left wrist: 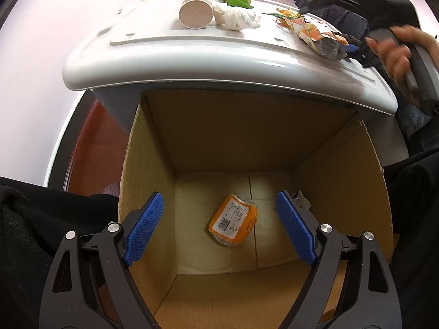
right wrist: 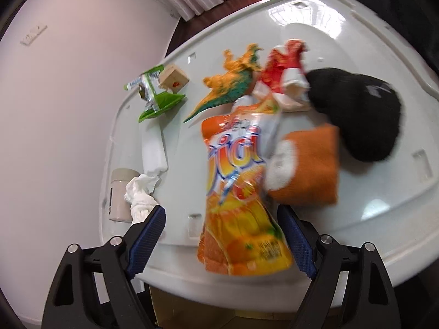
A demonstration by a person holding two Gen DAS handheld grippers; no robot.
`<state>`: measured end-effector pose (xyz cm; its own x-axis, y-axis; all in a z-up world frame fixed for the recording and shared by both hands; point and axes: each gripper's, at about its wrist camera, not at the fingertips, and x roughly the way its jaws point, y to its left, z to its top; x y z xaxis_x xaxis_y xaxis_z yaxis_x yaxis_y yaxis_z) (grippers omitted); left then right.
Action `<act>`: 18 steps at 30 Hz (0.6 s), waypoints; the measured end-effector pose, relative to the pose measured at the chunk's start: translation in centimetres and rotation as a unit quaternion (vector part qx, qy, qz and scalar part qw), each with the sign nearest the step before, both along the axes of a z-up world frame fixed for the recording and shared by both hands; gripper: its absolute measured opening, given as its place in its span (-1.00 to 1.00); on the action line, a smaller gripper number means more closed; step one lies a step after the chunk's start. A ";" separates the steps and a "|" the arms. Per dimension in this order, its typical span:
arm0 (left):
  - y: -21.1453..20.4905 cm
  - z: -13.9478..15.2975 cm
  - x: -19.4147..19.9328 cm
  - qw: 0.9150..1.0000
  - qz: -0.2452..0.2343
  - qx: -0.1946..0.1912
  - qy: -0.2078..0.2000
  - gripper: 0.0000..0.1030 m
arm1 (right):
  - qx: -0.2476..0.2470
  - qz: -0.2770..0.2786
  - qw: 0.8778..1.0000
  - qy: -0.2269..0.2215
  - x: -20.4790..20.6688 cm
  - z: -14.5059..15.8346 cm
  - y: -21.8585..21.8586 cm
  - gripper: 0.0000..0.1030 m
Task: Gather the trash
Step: 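Grasp the orange juice pouch on the lid with the right gripper, then lift the juice pouch with the right gripper while the left gripper grasps the white jar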
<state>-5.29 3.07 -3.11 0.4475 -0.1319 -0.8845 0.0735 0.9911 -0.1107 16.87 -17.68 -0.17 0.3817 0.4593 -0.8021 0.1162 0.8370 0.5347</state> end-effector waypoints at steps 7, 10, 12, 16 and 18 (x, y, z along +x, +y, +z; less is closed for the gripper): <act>0.6 0.2 -0.1 1.000 0.009 -0.015 -0.002 0.59 | -0.131 0.002 0.991 0.021 2.6 -0.3 4.5 0.57; 0.8 0.2 0.0 1.000 0.011 -0.020 -0.001 0.59 | -0.219 0.011 0.976 0.017 2.9 -0.5 6.2 0.14; 0.9 0.3 0.0 1.000 0.013 -0.025 -0.002 0.59 | -0.259 0.011 0.966 0.000 2.6 -0.7 7.0 0.03; 1.2 0.5 -0.1 0.999 0.017 -0.028 -0.006 0.59 | -0.233 0.001 0.972 -0.033 1.4 -0.2 6.1 -0.32; 1.4 0.6 -0.2 0.999 0.021 -0.031 -0.009 0.59 | -0.167 -0.004 0.984 -0.056 0.3 0.9 5.3 -0.33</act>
<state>-5.45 4.47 -2.53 0.4698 -0.1680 -0.8667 0.0353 0.9845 -0.1717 17.19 -12.37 0.74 0.4787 0.1742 -0.8605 0.0787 0.9677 0.2396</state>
